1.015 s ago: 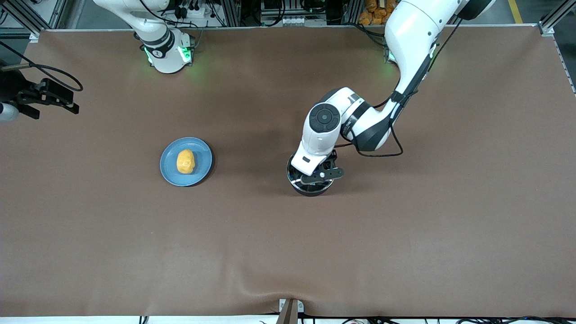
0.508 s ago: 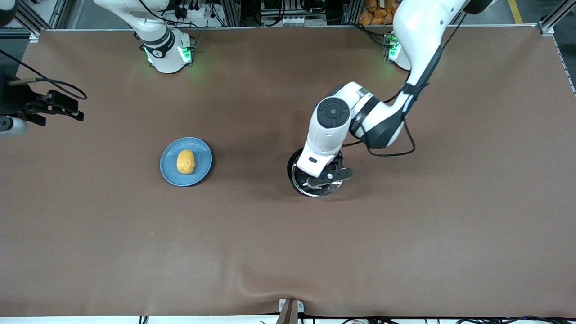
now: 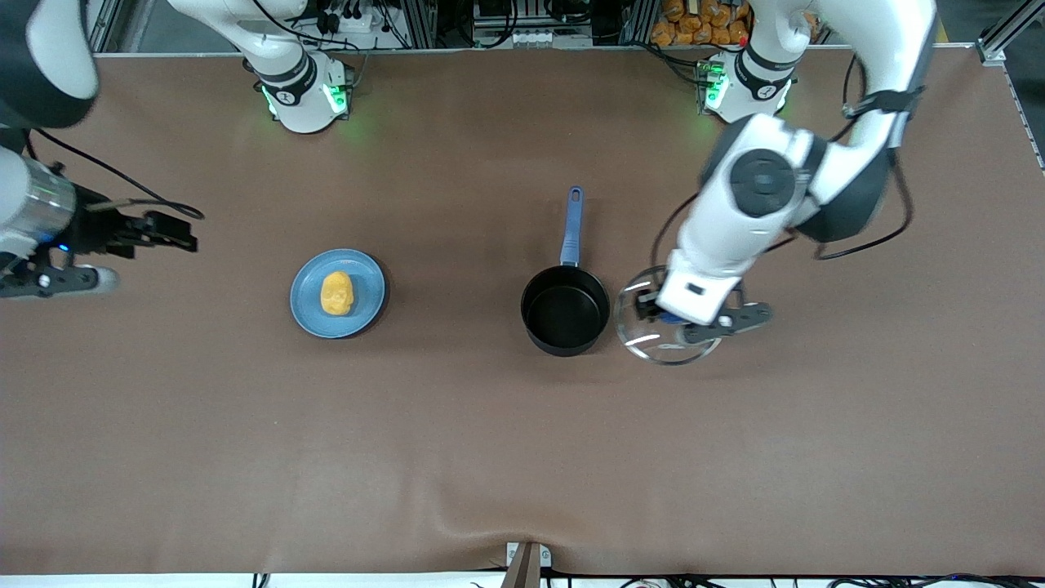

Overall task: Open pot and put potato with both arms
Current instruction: 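Lift the glass lid with the left gripper while the right gripper reaches out, then lower the lid onto the table with the left gripper while the right grasps potato, then lift the potato with the right gripper while the left gripper withdraws, then lower the potato into the black pot and open the right gripper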

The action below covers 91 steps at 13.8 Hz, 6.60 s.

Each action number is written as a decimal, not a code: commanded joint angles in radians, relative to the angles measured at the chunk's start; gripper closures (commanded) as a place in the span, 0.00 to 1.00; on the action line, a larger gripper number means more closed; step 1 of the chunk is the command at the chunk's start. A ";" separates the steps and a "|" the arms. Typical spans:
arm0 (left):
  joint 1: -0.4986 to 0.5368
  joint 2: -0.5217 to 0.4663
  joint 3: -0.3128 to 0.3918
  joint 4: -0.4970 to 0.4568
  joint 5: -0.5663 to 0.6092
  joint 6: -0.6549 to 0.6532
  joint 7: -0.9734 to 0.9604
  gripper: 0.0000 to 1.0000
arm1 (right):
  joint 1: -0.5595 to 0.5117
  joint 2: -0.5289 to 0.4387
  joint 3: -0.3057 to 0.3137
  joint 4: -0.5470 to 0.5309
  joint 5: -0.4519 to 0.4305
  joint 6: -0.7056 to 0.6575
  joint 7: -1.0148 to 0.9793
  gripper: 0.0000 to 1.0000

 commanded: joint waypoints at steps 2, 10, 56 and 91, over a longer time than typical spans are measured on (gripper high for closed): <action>0.168 -0.181 -0.016 -0.241 -0.068 0.011 0.311 1.00 | 0.036 0.049 -0.002 -0.055 0.025 0.055 0.028 0.00; 0.299 -0.130 -0.011 -0.471 -0.019 0.261 0.664 1.00 | 0.119 0.040 -0.002 -0.424 0.118 0.462 0.150 0.00; 0.382 -0.302 -0.010 0.162 -0.074 -0.438 0.753 0.00 | 0.711 0.720 -0.011 0.503 0.169 0.547 0.723 1.00; 0.064 -0.329 0.309 0.171 -0.083 -0.460 0.664 0.00 | 0.759 0.787 0.012 0.553 0.045 0.570 0.808 0.00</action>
